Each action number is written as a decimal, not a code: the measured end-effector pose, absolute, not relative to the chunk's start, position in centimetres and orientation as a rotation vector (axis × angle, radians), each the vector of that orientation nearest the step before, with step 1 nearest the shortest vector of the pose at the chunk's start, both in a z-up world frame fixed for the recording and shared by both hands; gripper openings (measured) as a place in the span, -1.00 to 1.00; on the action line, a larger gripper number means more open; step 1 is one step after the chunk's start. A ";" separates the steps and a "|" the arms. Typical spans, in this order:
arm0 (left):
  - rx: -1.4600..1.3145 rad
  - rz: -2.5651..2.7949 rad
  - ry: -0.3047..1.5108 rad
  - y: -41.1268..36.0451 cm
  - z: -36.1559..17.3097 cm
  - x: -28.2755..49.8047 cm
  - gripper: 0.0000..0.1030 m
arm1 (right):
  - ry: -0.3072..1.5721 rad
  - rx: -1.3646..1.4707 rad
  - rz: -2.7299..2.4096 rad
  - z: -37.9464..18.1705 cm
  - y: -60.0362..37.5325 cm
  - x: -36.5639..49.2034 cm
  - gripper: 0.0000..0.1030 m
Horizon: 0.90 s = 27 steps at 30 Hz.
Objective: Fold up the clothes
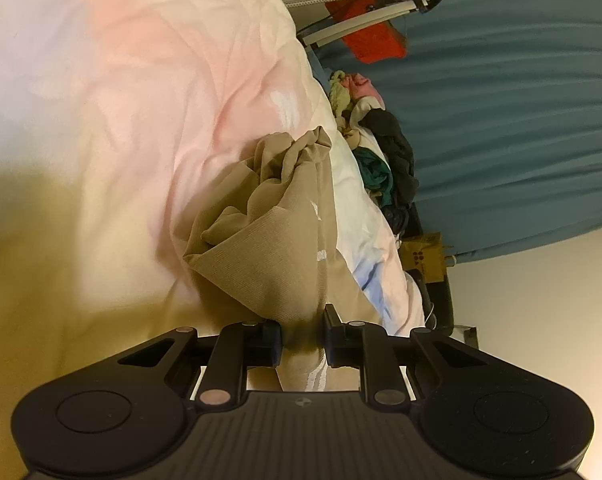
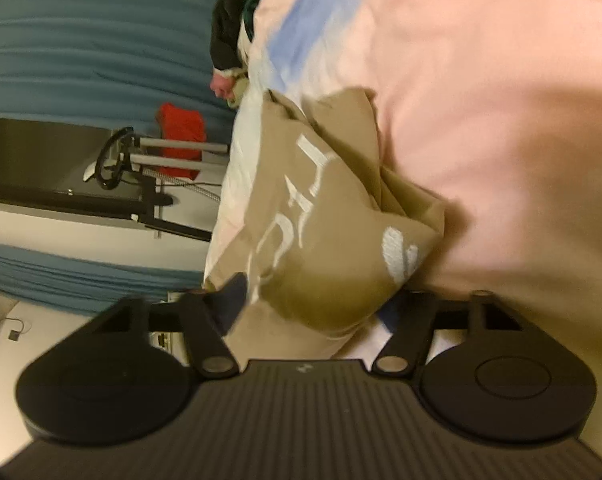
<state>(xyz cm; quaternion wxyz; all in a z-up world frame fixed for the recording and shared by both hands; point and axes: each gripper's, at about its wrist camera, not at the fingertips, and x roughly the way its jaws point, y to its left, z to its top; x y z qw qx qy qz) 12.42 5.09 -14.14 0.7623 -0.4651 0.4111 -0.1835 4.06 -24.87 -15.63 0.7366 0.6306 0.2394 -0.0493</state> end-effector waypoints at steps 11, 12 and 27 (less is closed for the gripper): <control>-0.930 -0.563 0.881 3.9 -7.2 8.6 -0.61 | 0.387 1.313 -0.098 -7.8 -25.9 -2.0 -0.54; -0.920 -0.588 0.893 3.2 -6.3 8.3 -0.61 | 0.359 1.299 -0.088 -6.5 -26.4 -3.1 -0.54; -0.716 -0.688 1.066 -21.4 1.0 20.5 -0.60 | 0.264 1.251 -0.281 0.1 -45.3 1.0 -0.54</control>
